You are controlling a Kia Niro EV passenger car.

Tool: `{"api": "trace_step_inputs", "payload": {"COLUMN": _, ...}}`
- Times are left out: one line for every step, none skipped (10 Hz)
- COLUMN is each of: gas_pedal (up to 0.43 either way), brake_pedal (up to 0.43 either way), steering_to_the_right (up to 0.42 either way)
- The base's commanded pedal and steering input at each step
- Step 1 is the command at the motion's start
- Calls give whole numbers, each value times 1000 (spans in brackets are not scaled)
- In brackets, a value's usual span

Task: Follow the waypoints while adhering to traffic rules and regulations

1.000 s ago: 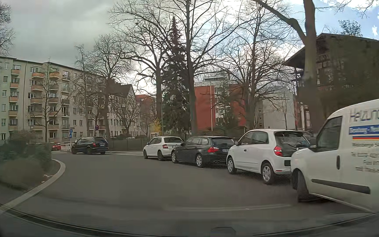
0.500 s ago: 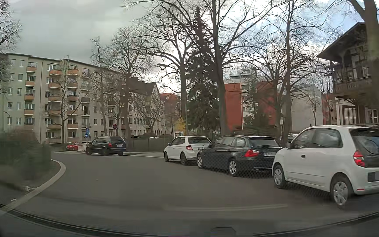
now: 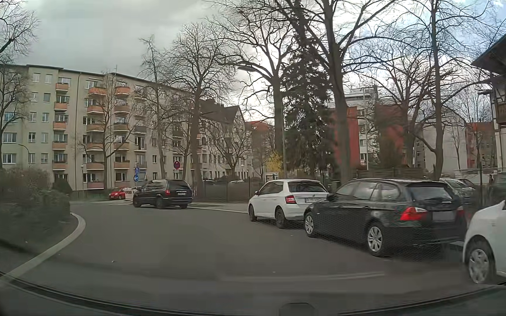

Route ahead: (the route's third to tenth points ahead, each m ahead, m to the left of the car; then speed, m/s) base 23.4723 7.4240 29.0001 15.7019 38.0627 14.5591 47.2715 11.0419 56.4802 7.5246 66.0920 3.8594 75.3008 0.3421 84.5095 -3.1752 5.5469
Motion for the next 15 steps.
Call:
{"api": "trace_step_inputs", "payload": {"gas_pedal": 47, "brake_pedal": 30, "steering_to_the_right": -137}}
{"api": "trace_step_inputs", "payload": {"gas_pedal": 47, "brake_pedal": 30, "steering_to_the_right": -133}}
{"api": "trace_step_inputs", "payload": {"gas_pedal": 47, "brake_pedal": 30, "steering_to_the_right": -133}}
{"api": "trace_step_inputs", "payload": {"gas_pedal": 47, "brake_pedal": 30, "steering_to_the_right": -136}}
{"api": "trace_step_inputs", "payload": {"gas_pedal": 47, "brake_pedal": 37, "steering_to_the_right": -145}}
{"api": "trace_step_inputs", "payload": {"gas_pedal": 47, "brake_pedal": 30, "steering_to_the_right": -156}}
{"api": "trace_step_inputs", "payload": {"gas_pedal": 47, "brake_pedal": 30, "steering_to_the_right": -170}}
{"api": "trace_step_inputs", "payload": {"gas_pedal": 47, "brake_pedal": 30, "steering_to_the_right": -179}}
{"api": "trace_step_inputs", "payload": {"gas_pedal": 47, "brake_pedal": 30, "steering_to_the_right": -182}}
{"api": "trace_step_inputs", "payload": {"gas_pedal": 39, "brake_pedal": 30, "steering_to_the_right": -184}}
{"api": "trace_step_inputs", "payload": {"gas_pedal": 39, "brake_pedal": 30, "steering_to_the_right": -186}}
{"api": "trace_step_inputs", "payload": {"gas_pedal": 28, "brake_pedal": 30, "steering_to_the_right": -188}}
{"api": "trace_step_inputs", "payload": {"gas_pedal": 28, "brake_pedal": 30, "steering_to_the_right": -190}}
{"api": "trace_step_inputs", "payload": {"gas_pedal": 28, "brake_pedal": 30, "steering_to_the_right": -193}}
{"api": "trace_step_inputs", "payload": {"gas_pedal": 28, "brake_pedal": 30, "steering_to_the_right": -193}}
